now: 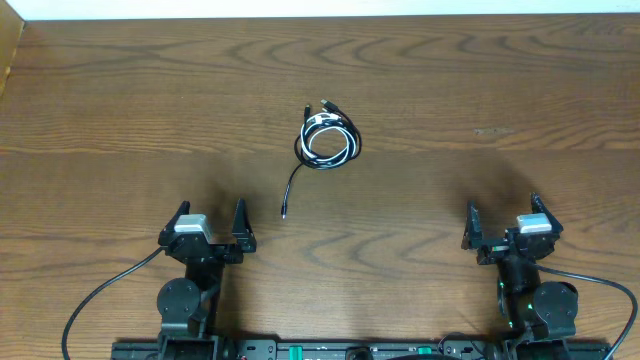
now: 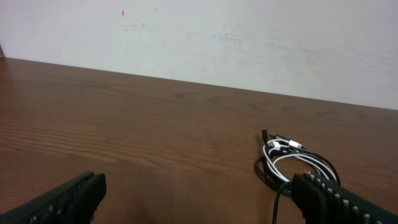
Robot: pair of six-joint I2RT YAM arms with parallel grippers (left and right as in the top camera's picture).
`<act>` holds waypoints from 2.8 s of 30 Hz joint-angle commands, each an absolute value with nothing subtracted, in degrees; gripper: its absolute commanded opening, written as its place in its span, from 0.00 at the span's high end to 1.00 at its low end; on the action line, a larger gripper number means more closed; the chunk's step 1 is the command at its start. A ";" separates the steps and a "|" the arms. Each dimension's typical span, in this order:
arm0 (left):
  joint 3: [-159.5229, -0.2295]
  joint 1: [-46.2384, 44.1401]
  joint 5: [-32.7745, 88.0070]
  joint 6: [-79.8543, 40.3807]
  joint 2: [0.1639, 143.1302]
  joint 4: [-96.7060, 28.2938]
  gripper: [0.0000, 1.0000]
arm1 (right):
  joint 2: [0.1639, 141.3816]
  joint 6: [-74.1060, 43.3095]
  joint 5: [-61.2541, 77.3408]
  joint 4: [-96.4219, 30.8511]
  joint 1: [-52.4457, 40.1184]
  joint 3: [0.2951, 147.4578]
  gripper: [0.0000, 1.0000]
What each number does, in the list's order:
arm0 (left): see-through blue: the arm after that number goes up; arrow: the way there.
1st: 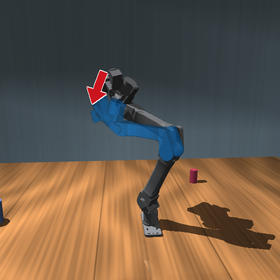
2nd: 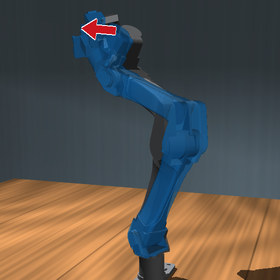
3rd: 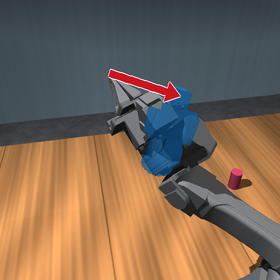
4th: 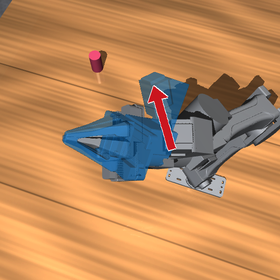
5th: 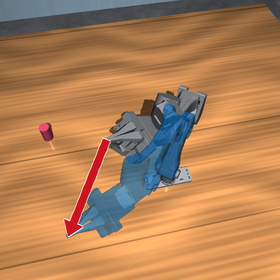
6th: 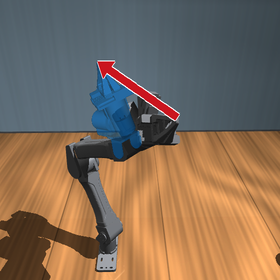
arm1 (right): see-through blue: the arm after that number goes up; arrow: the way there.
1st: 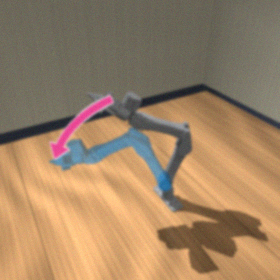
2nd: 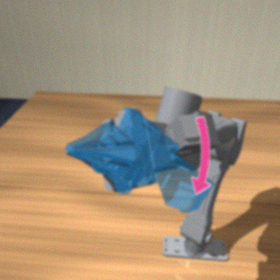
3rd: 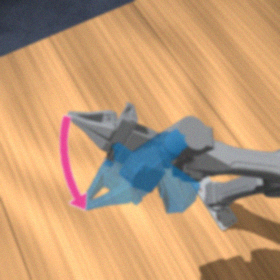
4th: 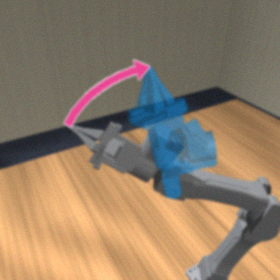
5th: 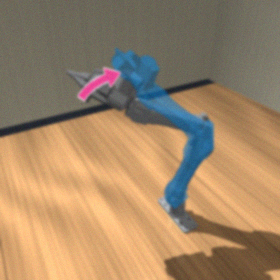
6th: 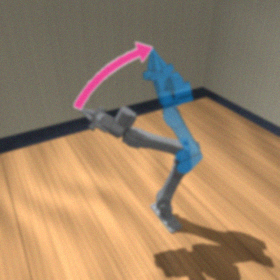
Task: Untangle cables
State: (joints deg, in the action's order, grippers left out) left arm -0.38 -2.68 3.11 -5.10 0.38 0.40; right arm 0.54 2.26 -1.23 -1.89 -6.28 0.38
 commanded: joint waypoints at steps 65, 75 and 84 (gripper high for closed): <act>-0.23 1.15 -6.07 -6.61 0.23 -3.62 0.02 | 2.22 5.39 5.93 -3.86 1.83 0.32 0.01; -3.03 1.15 -6.04 -6.66 1.23 -4.27 0.03 | 2.22 5.34 6.22 -3.46 1.83 1.72 0.01; -15.64 1.15 -4.95 -6.63 14.39 -7.95 0.02 | 4.75 5.17 7.70 -9.54 1.83 8.84 0.01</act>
